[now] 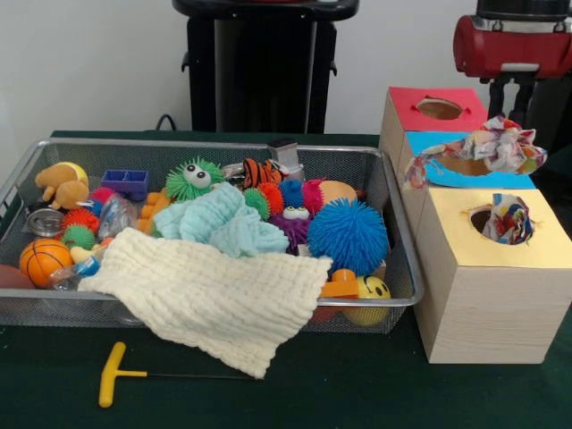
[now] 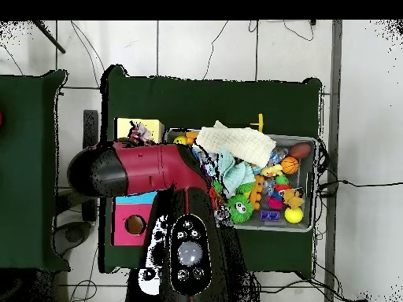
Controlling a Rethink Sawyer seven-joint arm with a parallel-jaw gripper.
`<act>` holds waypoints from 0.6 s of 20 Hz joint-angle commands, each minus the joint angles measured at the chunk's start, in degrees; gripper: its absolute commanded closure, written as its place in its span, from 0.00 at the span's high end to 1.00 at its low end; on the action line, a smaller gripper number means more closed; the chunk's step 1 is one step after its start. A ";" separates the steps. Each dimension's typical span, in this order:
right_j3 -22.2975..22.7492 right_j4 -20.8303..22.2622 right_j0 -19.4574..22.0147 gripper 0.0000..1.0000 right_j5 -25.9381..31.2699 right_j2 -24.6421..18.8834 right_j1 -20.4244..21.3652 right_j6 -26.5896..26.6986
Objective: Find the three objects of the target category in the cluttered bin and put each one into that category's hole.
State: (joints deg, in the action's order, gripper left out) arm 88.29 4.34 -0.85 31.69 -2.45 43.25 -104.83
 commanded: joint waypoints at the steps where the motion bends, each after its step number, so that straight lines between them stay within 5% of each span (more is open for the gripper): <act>1: -3.44 -1.35 -0.35 0.00 1.84 1.96 -6.40 -12.10; 12: -4.09 -1.57 -1.37 0.00 0.99 3.63 -8.72 -11.72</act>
State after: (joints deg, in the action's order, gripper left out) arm 85.59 4.12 -2.12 31.67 0.15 37.46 -104.83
